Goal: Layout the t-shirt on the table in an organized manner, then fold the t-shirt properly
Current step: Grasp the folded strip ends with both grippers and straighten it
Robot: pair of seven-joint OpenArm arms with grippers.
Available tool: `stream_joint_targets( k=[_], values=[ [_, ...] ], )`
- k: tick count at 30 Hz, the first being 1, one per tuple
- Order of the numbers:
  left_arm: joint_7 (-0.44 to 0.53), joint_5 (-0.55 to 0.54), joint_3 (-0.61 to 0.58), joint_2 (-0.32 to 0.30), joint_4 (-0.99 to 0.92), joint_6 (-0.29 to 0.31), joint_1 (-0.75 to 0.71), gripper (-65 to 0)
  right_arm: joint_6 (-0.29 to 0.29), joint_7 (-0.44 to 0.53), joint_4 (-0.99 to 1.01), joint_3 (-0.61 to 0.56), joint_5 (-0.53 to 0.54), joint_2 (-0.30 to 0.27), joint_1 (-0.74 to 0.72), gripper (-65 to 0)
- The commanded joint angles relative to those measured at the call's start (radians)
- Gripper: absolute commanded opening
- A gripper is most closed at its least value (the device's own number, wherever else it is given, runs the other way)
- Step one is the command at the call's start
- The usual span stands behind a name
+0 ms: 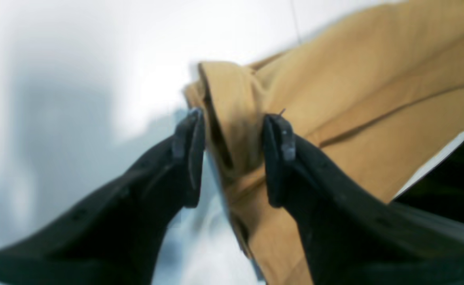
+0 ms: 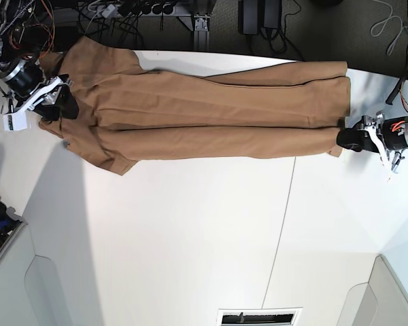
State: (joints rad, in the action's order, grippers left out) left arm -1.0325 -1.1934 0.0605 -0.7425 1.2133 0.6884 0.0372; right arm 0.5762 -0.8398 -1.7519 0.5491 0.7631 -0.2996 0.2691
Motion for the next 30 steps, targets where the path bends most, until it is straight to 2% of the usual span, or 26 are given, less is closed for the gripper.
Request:
stream_joint_targets(
  k=[1, 7, 9, 11, 17, 22, 30],
  values=[
    [-0.002, -0.035, 0.028, -0.026, 0.014, 0.010, 0.002, -37.9, 0.003, 0.020, -0.035, 0.019, 0.027, -0.016, -0.006, -33.2],
    [-0.011, -0.059, 0.080, -0.024, 0.014, 0.010, -0.082, -37.7, 0.004, 0.020, -0.076, 0.031, 0.031, -0.015, -0.008, -33.3],
    [-0.003, -0.058, 0.099, -0.024, 0.014, 0.010, -0.101, -33.6, 0.004, 0.020, -0.076, 0.031, 0.031, -0.015, -0.008, -33.3],
    [0.005, -0.043, 0.138, -0.018, 0.013, 0.010, -0.119, -31.2, 0.004, 0.019, -0.076, 0.031, 0.031, -0.013, -0.007, -33.3],
    [0.014, -0.067, 0.281, 0.020, 0.013, 0.010, -0.201, -31.2, 0.004, 0.012, -0.075, 0.031, 0.031, 0.004, -0.008, -33.3],
    [0.019, -0.082, 0.303, 0.088, 0.013, 0.010, -0.257, -31.2, 0.004, 0.012, -0.075, 0.031, 0.030, 0.003, -0.008, -33.3],
    [0.054, -0.079, 0.327, 0.229, 0.011, 0.010, -0.253, -31.2, 0.004, -0.009, -0.075, 0.031, 0.029, 0.003, -0.008, -33.3]
  ],
)
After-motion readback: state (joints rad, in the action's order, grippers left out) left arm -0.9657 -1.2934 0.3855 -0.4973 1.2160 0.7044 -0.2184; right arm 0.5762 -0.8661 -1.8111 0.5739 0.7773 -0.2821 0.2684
